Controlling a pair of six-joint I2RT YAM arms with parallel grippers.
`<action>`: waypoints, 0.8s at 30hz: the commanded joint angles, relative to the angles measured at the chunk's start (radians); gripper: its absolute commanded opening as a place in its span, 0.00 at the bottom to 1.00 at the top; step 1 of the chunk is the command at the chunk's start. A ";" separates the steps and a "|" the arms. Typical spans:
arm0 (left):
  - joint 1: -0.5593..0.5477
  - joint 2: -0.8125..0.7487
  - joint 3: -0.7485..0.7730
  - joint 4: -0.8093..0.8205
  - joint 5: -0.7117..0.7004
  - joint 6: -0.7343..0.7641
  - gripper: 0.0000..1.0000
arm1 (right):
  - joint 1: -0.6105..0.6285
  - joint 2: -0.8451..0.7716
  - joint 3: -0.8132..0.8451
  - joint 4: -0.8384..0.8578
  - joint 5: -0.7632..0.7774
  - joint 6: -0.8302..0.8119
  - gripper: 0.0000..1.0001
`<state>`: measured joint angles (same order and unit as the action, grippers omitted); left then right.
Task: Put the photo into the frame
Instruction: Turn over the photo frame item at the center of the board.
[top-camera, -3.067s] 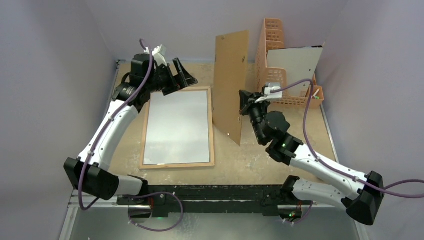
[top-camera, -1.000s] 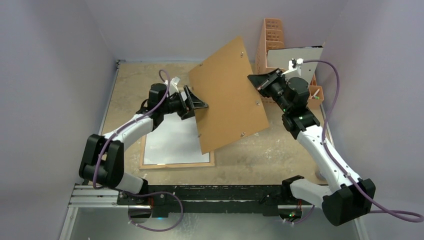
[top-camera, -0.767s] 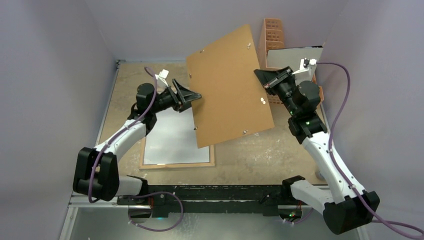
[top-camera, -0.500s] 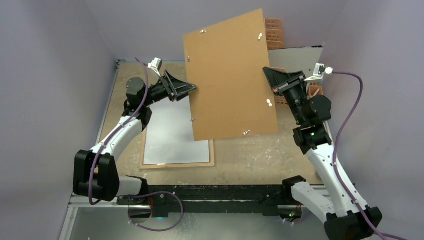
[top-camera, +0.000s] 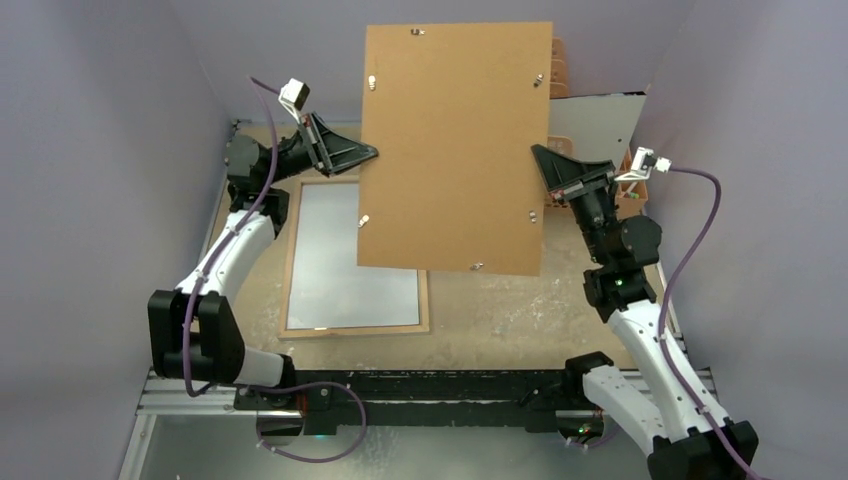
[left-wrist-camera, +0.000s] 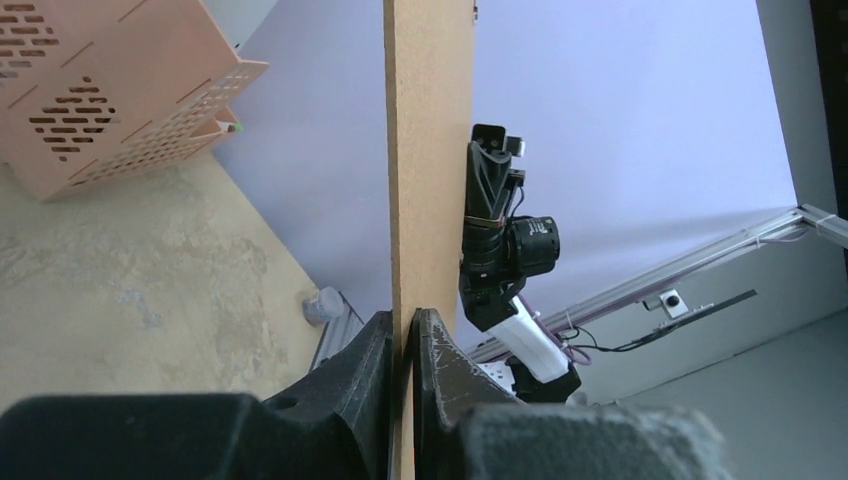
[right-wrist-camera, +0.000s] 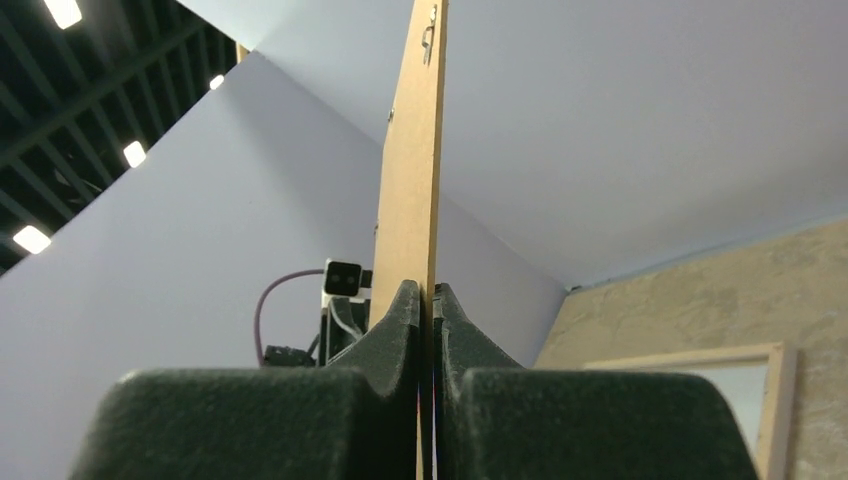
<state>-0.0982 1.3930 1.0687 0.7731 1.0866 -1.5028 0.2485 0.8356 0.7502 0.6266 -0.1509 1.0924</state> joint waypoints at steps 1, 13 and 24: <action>-0.038 0.020 0.057 0.262 0.036 -0.179 0.14 | 0.041 -0.015 -0.082 0.052 -0.187 0.119 0.00; -0.037 0.074 0.048 0.422 0.059 -0.356 0.00 | 0.042 -0.015 -0.147 0.117 -0.136 0.140 0.00; -0.028 0.012 0.152 -0.167 0.064 0.058 0.00 | 0.041 0.067 -0.108 0.254 -0.398 0.007 0.56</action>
<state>-0.1303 1.4574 1.1484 0.7376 1.1801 -1.5642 0.2867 0.8864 0.5945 0.7654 -0.3981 1.1603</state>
